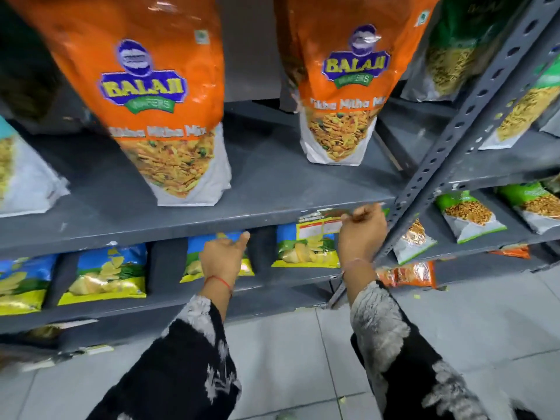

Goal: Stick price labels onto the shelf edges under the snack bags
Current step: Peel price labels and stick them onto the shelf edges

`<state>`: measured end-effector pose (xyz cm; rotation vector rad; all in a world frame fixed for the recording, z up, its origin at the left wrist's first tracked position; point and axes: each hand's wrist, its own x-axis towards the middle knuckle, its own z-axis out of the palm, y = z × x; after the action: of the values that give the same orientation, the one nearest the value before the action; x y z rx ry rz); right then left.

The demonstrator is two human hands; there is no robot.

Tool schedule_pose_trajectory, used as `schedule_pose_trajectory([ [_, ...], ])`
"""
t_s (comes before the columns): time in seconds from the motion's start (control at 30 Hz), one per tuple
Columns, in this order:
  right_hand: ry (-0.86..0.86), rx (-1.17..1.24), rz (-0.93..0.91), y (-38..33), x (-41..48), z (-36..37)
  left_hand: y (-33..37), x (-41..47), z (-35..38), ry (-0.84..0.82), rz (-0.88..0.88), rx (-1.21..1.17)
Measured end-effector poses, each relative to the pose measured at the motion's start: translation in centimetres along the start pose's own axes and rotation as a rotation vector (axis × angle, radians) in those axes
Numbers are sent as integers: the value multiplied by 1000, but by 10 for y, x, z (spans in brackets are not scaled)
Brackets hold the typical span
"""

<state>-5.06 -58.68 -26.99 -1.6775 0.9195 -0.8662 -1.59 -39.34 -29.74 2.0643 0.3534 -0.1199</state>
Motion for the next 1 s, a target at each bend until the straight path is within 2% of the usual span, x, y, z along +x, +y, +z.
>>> schedule_pose_trajectory([
  [0.07,-69,-58,-157,-2,-46,14,-30,-9,-39,42,-44,-10],
  [0.2,-446,-78,-435,-8,-158,74,-99,-7,-135,296,-140,-124],
  [0.3,-704,-48,-618,-38,-233,123,-139,25,-206,463,-216,-274],
  [0.4,-835,-23,-762,-79,-296,176,-158,61,-274,594,-250,-394],
  [0.47,-882,-25,-767,-104,-331,213,-164,81,-313,679,-231,-404],
  [0.57,-961,-206,-625,-112,-369,261,-166,107,-355,661,59,-204],
  [0.63,-956,-337,-379,-104,-391,281,-161,123,-374,555,253,29],
  [0.73,-859,-98,170,-91,-418,296,-156,142,-388,401,434,188],
  [0.83,-719,204,463,-87,-430,313,-160,153,-396,329,500,266],
  [0.9,-647,244,507,-85,-431,316,-160,153,-397,323,520,254],
  [1.0,-603,172,334,-83,-437,300,-168,144,-396,347,503,153],
])
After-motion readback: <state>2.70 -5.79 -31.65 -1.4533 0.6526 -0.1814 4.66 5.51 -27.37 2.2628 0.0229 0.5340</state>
